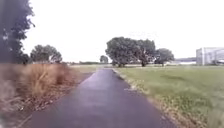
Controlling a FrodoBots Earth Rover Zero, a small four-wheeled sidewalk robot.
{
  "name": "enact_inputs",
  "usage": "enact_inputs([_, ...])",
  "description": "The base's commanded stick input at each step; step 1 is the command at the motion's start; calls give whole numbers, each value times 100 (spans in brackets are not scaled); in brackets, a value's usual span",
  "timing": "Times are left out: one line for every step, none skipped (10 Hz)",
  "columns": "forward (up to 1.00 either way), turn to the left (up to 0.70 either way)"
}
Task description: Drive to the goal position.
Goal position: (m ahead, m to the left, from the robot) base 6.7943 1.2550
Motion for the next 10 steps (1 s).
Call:
enact_inputs([60,0])
enact_inputs([60,0])
enact_inputs([60,0])
enact_inputs([60,0])
enact_inputs([60,0])
enact_inputs([60,0])
enact_inputs([60,0])
enact_inputs([60,0])
enact_inputs([60,0])
enact_inputs([60,0])
